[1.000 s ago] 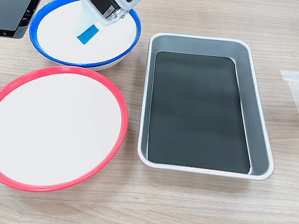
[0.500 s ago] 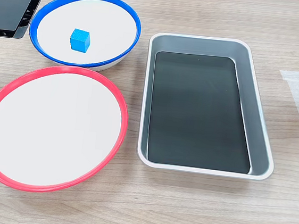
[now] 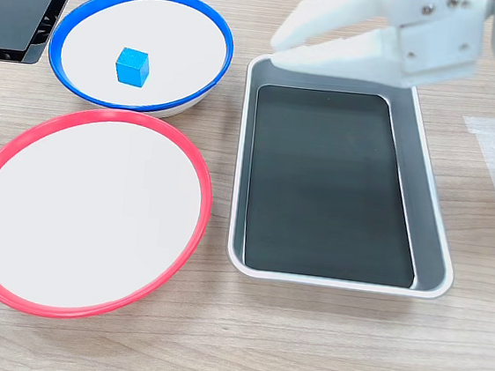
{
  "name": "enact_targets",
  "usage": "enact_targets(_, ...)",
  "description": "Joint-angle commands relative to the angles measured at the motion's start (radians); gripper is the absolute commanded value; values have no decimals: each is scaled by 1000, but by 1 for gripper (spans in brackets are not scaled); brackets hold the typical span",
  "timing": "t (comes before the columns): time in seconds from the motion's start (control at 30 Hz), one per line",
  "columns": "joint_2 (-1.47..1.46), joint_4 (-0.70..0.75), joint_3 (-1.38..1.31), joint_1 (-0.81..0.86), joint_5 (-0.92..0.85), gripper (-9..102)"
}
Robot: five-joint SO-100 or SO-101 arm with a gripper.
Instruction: Move a blue block from tray to blue dish
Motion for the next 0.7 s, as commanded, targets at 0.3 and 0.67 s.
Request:
enact_targets(0.3, 301, 359, 129, 54, 55, 0)
enact_targets(0.67, 508, 620, 129, 58, 104, 0)
